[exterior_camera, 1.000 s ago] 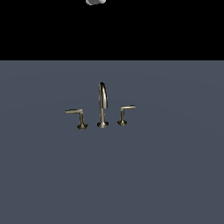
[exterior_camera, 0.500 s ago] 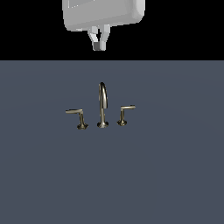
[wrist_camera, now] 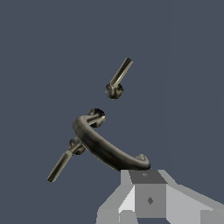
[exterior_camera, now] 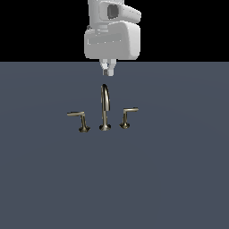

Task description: Turn on the faucet by rotating a designated handle.

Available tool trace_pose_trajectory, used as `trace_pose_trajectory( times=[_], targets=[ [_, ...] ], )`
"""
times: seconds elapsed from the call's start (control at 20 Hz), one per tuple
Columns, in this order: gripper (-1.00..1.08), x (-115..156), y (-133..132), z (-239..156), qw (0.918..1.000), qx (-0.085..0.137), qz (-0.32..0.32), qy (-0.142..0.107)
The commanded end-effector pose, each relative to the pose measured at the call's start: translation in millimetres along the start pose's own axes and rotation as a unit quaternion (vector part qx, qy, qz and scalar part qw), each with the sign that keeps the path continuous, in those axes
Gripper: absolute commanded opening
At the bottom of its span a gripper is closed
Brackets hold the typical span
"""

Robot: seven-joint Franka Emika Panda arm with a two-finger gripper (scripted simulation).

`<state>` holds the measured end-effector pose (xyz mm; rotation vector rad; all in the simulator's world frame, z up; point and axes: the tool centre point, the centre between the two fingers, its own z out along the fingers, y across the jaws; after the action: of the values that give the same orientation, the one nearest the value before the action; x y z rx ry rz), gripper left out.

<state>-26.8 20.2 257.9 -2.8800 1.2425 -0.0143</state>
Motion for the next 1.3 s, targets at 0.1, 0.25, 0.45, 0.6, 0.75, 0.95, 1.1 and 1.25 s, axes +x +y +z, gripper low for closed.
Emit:
trace_pose_trajectory(
  times=[0.1,0.25,0.45,0.6,0.75,0.95,1.1,1.25],
  targets=[
    [-1.0,24.7,-12.3,29.3,0.9988,-0.001,0.05,0.0],
    [-1.0,42.1,-19.0,49.0,0.9965,-0.002,0.083,0.0],
    [-1.0,66.8,-26.0,75.6,0.9917,-0.003,0.129,0.0],
    [-1.0,86.2,-29.8,95.9,0.9865,-0.004,0.164,0.0],
    [-1.0,105.4,-32.2,115.4,0.9804,-0.004,0.197,0.0],
    [-1.0,127.0,-33.3,136.8,0.9721,-0.005,0.234,0.0],
    [-1.0,140.0,-33.2,149.3,0.9666,-0.005,0.256,0.0],
    [-1.0,150.2,-32.7,158.8,0.9619,-0.005,0.273,-0.001]
  ],
)
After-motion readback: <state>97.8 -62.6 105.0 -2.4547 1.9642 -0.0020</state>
